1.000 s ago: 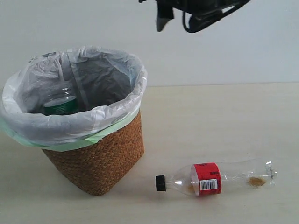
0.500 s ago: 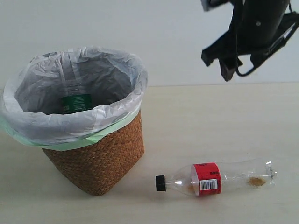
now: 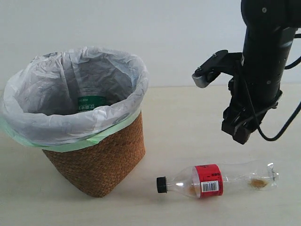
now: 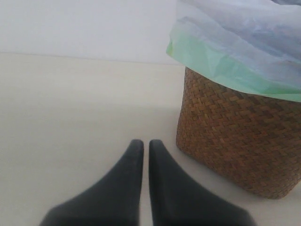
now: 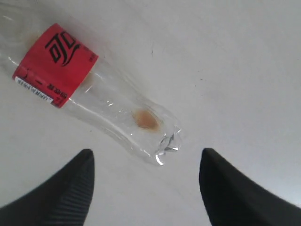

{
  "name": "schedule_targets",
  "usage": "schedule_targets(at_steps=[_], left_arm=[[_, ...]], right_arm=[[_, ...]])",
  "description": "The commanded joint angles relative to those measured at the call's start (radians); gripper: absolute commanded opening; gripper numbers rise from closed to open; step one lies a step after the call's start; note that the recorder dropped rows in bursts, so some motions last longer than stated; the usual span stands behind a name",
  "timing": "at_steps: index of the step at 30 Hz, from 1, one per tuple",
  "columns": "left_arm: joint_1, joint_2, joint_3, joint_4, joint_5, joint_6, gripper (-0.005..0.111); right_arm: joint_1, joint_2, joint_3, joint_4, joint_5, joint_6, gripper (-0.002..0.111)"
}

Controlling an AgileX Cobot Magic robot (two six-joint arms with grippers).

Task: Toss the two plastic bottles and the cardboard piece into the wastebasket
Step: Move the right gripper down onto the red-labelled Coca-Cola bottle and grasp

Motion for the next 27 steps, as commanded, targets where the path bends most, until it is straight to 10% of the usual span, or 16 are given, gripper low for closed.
schedule_targets(at_steps=[1, 27], left_arm=[[0.001, -0.003, 0.004, 0.003, -0.001, -0.008, 0.004], [0.001, -0.003, 0.004, 0.003, -0.001, -0.008, 0.004]], right_arm=[[0.001, -0.009, 0.051, 0.021, -0.002, -0.037, 0.06], [0.078, 0.036, 0.404, -0.071, -0.491, -0.158, 0.068]])
